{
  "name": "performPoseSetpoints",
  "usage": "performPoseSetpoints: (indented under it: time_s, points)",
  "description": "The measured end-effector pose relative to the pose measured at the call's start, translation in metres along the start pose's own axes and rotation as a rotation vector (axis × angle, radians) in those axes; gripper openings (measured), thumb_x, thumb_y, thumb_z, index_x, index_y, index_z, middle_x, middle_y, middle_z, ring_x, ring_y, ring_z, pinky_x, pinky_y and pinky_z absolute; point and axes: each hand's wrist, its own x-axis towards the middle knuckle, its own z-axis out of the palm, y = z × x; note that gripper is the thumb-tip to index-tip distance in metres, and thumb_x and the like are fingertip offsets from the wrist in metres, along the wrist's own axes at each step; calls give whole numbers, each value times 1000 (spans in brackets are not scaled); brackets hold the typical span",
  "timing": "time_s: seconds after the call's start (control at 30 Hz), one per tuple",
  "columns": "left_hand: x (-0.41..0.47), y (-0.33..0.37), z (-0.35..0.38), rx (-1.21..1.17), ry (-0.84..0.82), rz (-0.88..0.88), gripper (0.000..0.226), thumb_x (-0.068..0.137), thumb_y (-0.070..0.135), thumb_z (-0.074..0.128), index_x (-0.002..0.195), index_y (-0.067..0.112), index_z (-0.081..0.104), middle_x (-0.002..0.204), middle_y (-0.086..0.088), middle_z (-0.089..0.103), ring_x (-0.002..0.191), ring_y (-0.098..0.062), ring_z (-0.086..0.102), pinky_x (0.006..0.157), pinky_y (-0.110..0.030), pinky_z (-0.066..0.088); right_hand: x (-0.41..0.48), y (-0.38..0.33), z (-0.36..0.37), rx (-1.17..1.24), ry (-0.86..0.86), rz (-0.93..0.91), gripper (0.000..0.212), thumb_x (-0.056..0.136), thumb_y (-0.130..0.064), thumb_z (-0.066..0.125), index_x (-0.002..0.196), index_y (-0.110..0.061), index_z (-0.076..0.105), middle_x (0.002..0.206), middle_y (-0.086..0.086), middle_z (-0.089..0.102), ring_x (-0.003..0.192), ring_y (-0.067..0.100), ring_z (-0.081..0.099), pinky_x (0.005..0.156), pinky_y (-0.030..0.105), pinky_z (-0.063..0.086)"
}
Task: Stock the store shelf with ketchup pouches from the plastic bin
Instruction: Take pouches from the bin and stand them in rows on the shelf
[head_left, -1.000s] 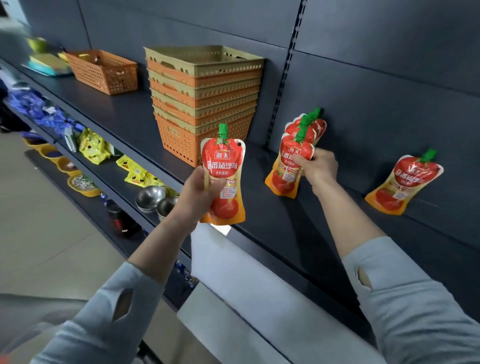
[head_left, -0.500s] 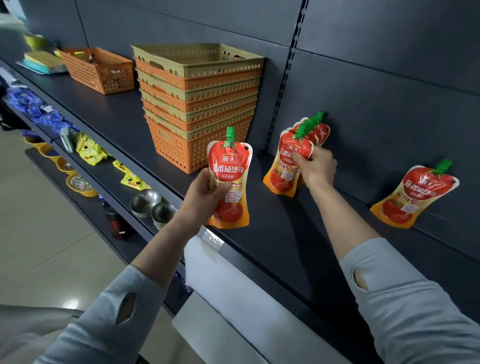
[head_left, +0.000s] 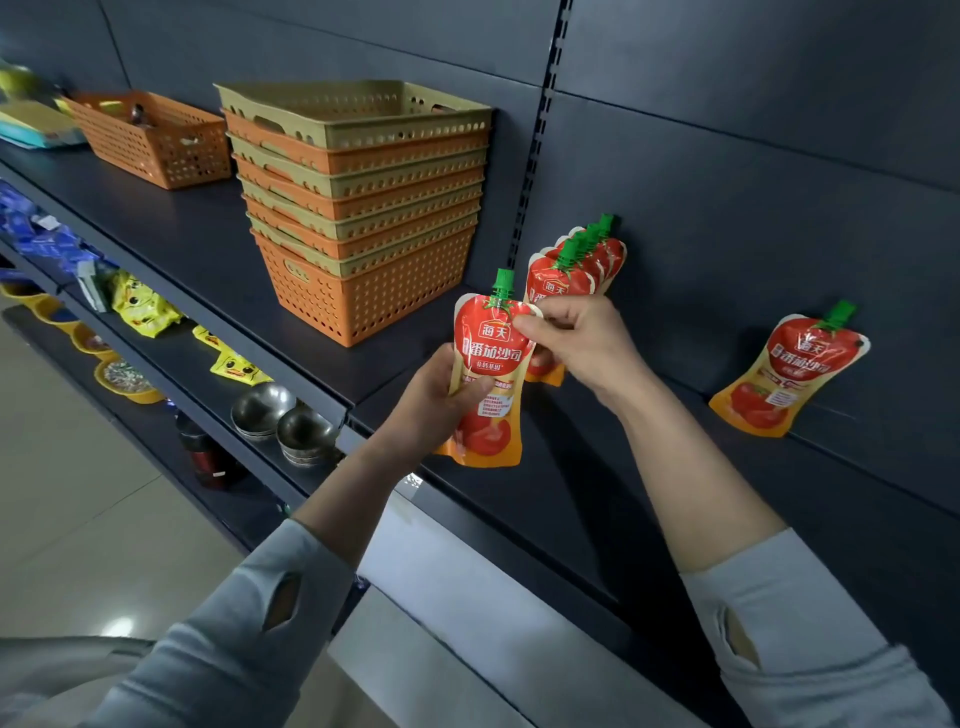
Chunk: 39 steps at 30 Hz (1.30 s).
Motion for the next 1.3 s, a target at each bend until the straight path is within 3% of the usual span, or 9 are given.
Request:
performPoseSetpoints:
  time_s: [0.13,0.23,0.37,0.5,0.7,1.07,1.3]
  points:
    - [8,-10,5,7,99,41,36,90,14,66,122,12,50,114,-5,67,104,-21,67,90,-43,55,3,10,-3,-112,132,-34,26,91,-26,71,86,-1,74,87,10,76,76,20,75,78,46,62]
    - [10,-23,8,272,209,72,40,88,19,67,126,17,54,116,4,63,107,-13,61,95,-34,51,7,19,-10,-173,252,-35,29,92,-31,69,82,-4,74,81,5,76,71,17,73,78,46,61]
    - [9,-41,21,554,140,125,42,91,15,60,132,20,55,127,3,59,113,-14,57,91,-23,42,15,28,-13,-236,348,-58,37,90,-43,64,70,-12,65,71,-4,71,73,21,71,83,53,57]
    - [21,-50,31,704,70,160,54,93,15,58,144,13,41,146,-5,46,133,-21,43,109,-34,37,21,29,-10,-282,381,-101,38,92,-43,61,66,-15,59,70,-6,68,74,22,69,79,51,56]
    - [31,-54,39,751,87,177,59,93,16,59,148,11,35,151,-4,39,139,-21,36,111,-30,31,25,31,-12,-353,334,-142,26,97,-38,59,86,-16,68,90,0,74,86,24,69,82,47,57]
    - [30,-60,38,772,109,167,61,92,18,61,147,14,36,151,-3,40,139,-22,37,112,-34,33,22,36,-10,-447,291,-156,27,99,-42,57,109,-18,65,112,3,73,102,25,69,90,50,56]
    - [5,-43,16,730,173,236,52,90,12,62,139,20,48,138,1,55,128,-18,49,100,-26,36,-1,35,-7,-516,431,-254,30,96,-26,63,124,-18,59,115,2,70,100,22,69,85,40,57]
